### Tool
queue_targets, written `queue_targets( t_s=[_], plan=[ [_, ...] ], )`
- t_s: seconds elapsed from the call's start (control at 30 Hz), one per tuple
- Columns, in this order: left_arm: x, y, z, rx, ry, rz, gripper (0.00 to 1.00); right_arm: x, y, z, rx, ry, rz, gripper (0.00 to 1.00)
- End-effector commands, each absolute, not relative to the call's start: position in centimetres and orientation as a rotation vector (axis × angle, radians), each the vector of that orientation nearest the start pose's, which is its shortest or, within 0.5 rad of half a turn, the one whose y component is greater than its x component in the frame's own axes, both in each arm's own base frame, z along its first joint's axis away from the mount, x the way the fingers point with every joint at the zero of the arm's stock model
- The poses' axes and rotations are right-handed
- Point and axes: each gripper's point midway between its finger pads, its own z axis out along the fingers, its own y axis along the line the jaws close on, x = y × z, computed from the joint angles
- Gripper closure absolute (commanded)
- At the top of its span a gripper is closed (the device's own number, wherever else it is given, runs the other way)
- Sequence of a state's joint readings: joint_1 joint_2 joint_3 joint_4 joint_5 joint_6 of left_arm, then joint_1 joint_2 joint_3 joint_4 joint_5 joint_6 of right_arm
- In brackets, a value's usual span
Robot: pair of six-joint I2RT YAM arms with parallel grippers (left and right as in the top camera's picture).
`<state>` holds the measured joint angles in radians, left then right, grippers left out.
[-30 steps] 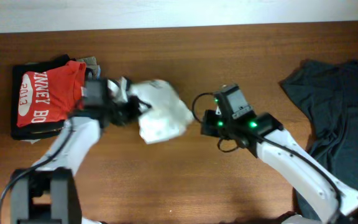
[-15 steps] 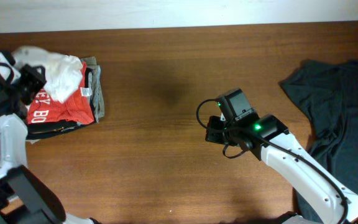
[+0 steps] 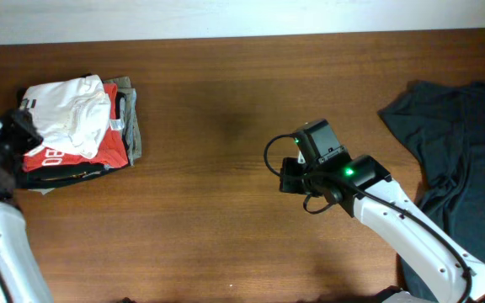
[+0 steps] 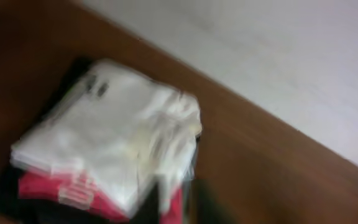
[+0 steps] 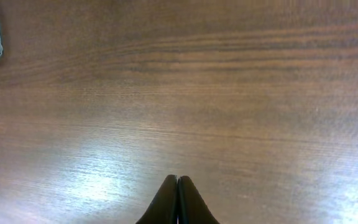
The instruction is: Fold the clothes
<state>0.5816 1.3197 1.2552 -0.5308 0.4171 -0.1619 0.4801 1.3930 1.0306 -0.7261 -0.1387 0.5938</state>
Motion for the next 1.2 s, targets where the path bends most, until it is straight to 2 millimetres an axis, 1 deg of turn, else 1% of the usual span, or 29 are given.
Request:
queue_targets(
  t_s=[0.0,0.03,0.07,0.13,0.17,0.2,0.23,0.27,0.3,0.33,0.37,0.4,0.43,0.47,0.5,0.53,0.57,0.6,0.63,0.67,0.7,0.77,0.97,1.0,1.03,1.07,1.1,1.13,1.17],
  plan=[
    [41.7,17.0,21.3,-0.368,2.202,-0.036,1.00,30.1,17.9,17.0,-0.024,2.612,0.530,0.95],
    [42.4,17.2,17.8,-0.381,2.276,-0.060,1.00,30.1,18.0,18.5,-0.034,2.567,0.548,0.95],
    [42.5,17.2,15.7,-0.399,2.323,-0.080,1.00,30.0,17.9,19.3,-0.035,2.542,0.559,0.94],
    [42.2,17.1,10.1,-0.442,2.455,-0.130,0.99,29.8,17.2,21.8,-0.025,2.460,0.558,0.94],
    [41.9,16.9,9.2,-0.446,2.484,-0.143,0.98,29.8,16.7,22.5,-0.014,2.434,0.539,0.94],
    [41.6,16.6,9.0,-0.450,2.501,-0.153,0.95,29.8,16.3,22.9,-0.003,2.413,0.520,0.94],
    [41.2,15.5,9.7,-0.406,2.519,-0.191,0.89,29.8,15.6,23.8,0.014,2.379,0.494,0.94],
    [41.1,13.8,12.0,-0.325,2.516,-0.235,0.81,29.8,14.9,24.7,0.014,2.340,0.460,0.95],
    [41.0,12.0,15.4,-0.203,2.490,-0.221,0.63,29.8,14.2,25.7,0.000,2.298,0.417,0.94],
    [40.9,9.5,19.7,-0.030,2.437,-0.180,0.52,29.7,13.5,26.9,-0.008,2.254,0.384,0.94],
    [40.6,7.2,23.0,0.104,2.381,-0.151,0.47,29.5,13.0,28.0,-0.014,2.218,0.365,0.93],
    [39.8,4.1,26.3,0.253,2.311,-0.132,0.39,29.0,12.5,29.9,-0.044,2.157,0.353,0.91],
    [38.3,0.5,29.2,0.393,2.240,-0.132,0.33,28.5,12.2,31.2,-0.065,2.114,0.354,0.91],
    [36.5,-2.3,31.0,0.475,2.189,-0.151,0.33,27.5,11.4,32.7,-0.075,2.067,0.346,0.91],
    [34.5,-4.6,32.7,0.543,2.144,-0.143,0.33,26.5,10.7,33.7,-0.063,2.035,0.345,0.90],
    [33.2,-5.7,33.7,0.578,2.115,-0.122,0.32,25.4,10.1,34.8,-0.072,2.001,0.349,0.85],
    [31.2,-7.3,35.0,0.631,2.069,-0.119,0.03,23.8,9.3,35.9,-0.073,1.954,0.361,0.71],
    [29.4,-8.3,35.4,0.658,2.058,-0.134,0.01,22.8,8.8,36.6,-0.069,1.926,0.372,0.57],
    [28.0,-8.7,35.5,0.683,2.062,-0.144,0.01,22.1,8.4,37.2,-0.065,1.901,0.381,0.34],
    [26.8,-8.0,35.3,0.673,2.086,-0.107,0.01,21.5,8.1,37.4,-0.063,1.888,0.386,0.05],
    [26.4,-7.6,35.0,0.665,2.105,-0.084,0.01,21.4,8.1,37.2,-0.065,1.898,0.384,0.01],
    [26.0,-7.4,34.5,0.668,2.133,-0.083,0.01,21.3,8.1,36.8,-0.070,1.915,0.381,0.01],
    [25.9,-7.4,34.3,0.669,2.140,-0.084,0.01,21.3,8.1,36.8,-0.070,1.915,0.381,0.01],
    [25.9,-7.4,34.3,0.669,2.140,-0.084,0.01,21.1,8.7,36.8,-0.097,1.920,0.416,0.01],
    [25.9,-7.4,34.3,0.669,2.140,-0.084,0.01,20.7,8.9,35.9,-0.116,1.958,0.423,0.01],
    [25.9,-7.4,34.3,0.669,2.140,-0.084,0.01,20.2,8.7,34.7,-0.123,2.010,0.407,0.01],
    [25.9,-7.4,34.3,0.669,2.140,-0.084,0.01,20.5,8.6,35.1,-0.114,1.990,0.403,0.01],
    [25.9,-7.4,34.3,0.669,2.140,-0.084,0.01,21.1,7.6,35.9,-0.062,1.951,0.345,0.01],
    [25.9,-7.4,34.3,0.669,2.140,-0.084,0.01,21.5,6.0,36.9,0.008,1.906,0.268,0.02]
  ],
)
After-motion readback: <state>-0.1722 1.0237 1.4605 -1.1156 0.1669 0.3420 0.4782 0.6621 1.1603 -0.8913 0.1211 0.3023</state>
